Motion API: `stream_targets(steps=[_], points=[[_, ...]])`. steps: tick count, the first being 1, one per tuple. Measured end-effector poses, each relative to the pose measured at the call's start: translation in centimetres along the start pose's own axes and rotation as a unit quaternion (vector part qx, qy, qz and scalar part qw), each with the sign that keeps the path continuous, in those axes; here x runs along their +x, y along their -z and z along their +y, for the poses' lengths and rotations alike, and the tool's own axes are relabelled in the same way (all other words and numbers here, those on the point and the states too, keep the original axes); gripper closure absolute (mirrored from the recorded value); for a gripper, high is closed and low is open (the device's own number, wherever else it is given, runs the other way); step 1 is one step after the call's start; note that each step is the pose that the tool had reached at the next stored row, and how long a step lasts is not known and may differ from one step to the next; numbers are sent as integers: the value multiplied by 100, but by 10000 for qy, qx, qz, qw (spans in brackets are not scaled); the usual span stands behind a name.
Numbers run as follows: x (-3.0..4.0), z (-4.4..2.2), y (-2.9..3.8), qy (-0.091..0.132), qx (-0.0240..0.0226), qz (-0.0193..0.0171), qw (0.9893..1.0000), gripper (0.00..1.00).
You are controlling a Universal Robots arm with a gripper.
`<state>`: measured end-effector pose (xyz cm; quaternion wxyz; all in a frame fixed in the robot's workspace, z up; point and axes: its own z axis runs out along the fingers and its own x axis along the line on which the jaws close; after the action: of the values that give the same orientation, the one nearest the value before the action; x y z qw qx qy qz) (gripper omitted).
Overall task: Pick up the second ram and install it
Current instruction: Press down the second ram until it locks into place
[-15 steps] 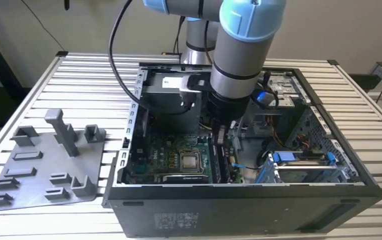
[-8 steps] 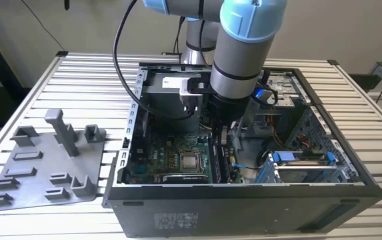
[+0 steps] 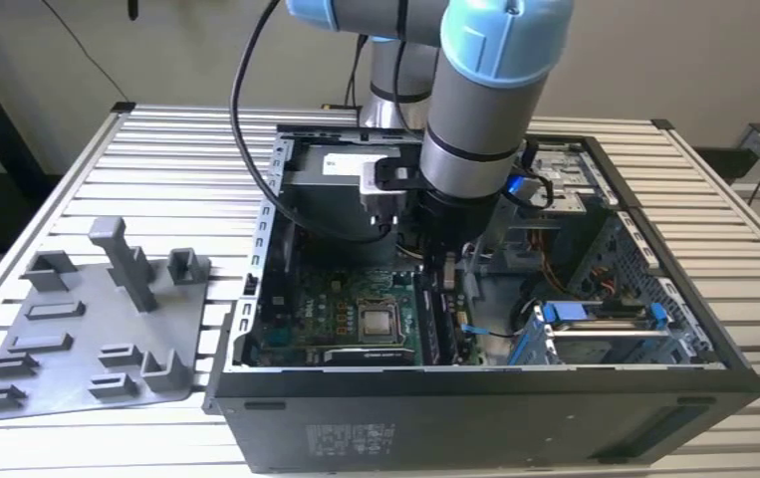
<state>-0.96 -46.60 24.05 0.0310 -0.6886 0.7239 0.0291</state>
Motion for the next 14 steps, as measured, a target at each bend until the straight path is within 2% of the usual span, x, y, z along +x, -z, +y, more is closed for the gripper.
stream_targets(steps=[13, 14], points=[[22, -7, -228, 1, -3, 9, 10000, 89], [21, -7, -231, 1, -3, 11, 10000, 89]])
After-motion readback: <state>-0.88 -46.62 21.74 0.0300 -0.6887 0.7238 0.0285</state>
